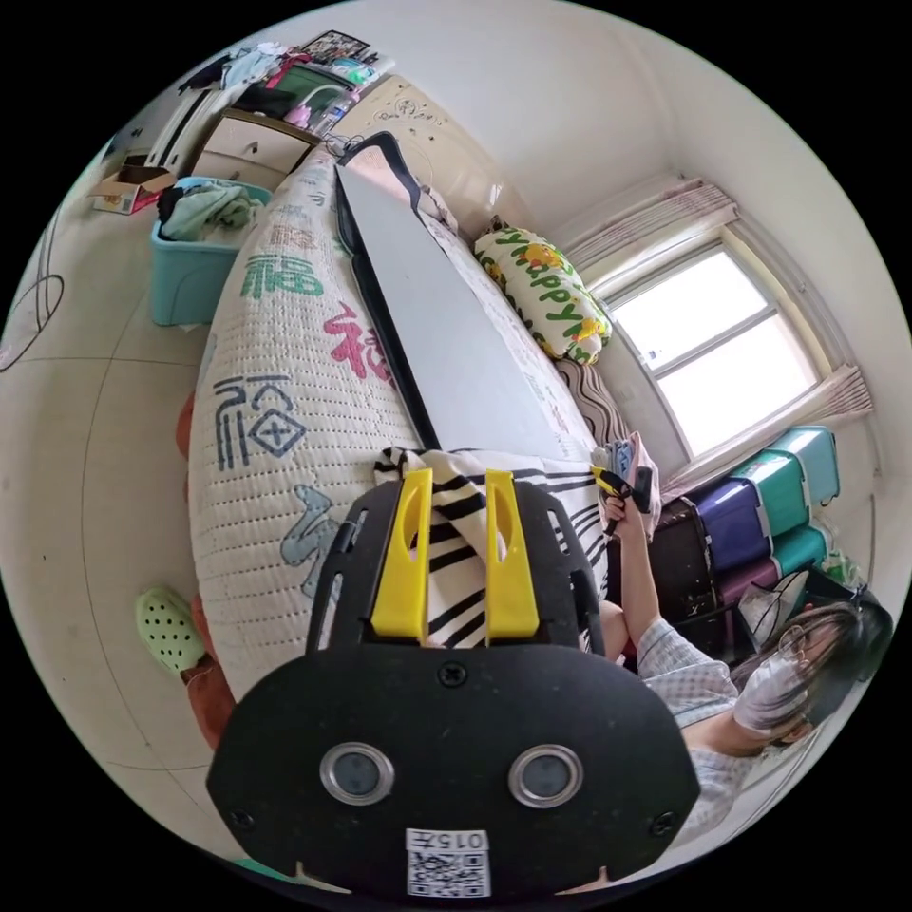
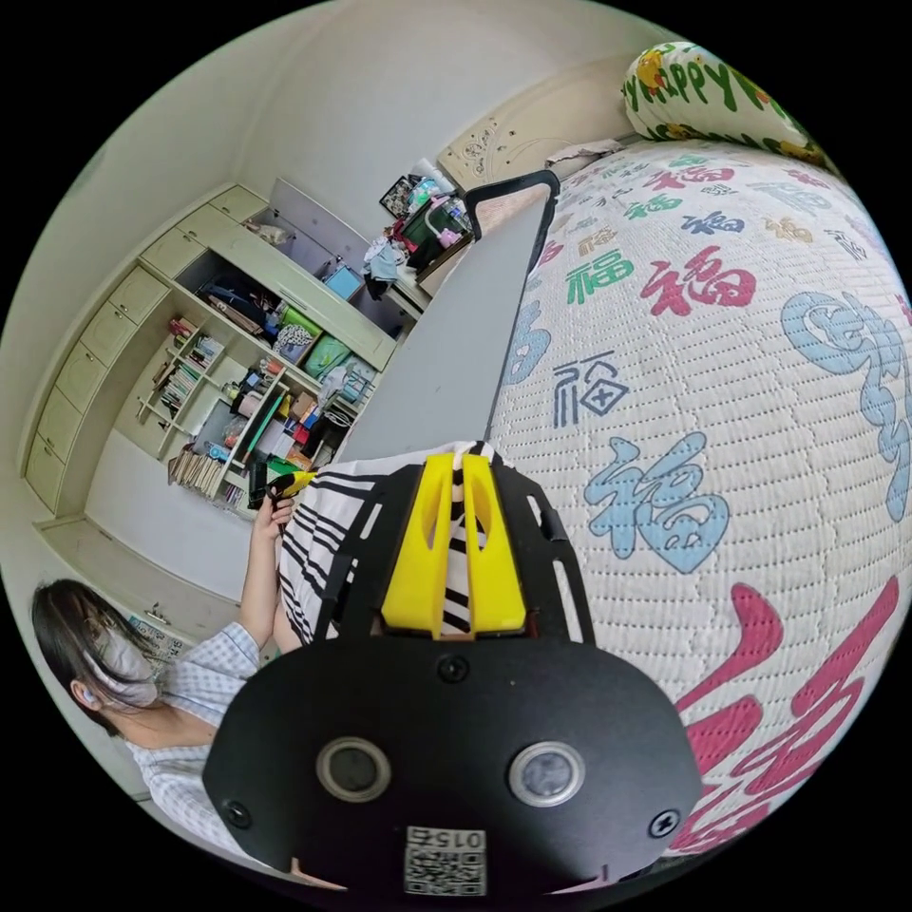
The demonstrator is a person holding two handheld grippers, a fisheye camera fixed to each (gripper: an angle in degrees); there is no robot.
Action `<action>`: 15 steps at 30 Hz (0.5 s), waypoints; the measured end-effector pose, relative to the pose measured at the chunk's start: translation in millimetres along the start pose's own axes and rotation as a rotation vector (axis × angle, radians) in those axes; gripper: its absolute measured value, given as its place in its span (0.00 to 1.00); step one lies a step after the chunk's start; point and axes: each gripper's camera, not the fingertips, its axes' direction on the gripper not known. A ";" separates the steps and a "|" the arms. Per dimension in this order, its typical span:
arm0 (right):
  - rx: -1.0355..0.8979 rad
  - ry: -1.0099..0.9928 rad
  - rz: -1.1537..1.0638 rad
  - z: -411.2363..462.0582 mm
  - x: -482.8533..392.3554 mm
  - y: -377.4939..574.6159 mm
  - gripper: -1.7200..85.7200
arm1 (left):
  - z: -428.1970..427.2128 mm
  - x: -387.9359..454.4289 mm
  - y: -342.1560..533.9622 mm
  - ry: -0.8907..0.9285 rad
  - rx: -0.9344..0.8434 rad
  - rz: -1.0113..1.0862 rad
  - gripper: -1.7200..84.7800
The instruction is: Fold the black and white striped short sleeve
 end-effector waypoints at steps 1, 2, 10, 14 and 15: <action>0.000 -0.003 0.001 0.0 1.1 -0.1 0.03 | -0.6 0.3 2.2 -0.029 -0.028 0.000 0.12; 0.000 -0.005 0.002 0.3 2.1 -0.4 0.03 | 0.4 -1.2 4.1 -0.054 -0.053 -0.006 0.13; 0.009 -0.016 0.017 5.7 6.2 -2.6 0.03 | 21.7 -20.6 -5.4 0.121 -0.032 -0.082 0.14; 0.016 -0.016 0.023 6.6 8.3 -0.6 0.03 | 30.7 -20.7 -14.4 0.092 -0.043 -0.097 0.13; 0.017 -0.017 0.025 6.6 9.0 -0.5 0.03 | 30.7 -20.8 -14.4 0.092 -0.043 -0.097 0.13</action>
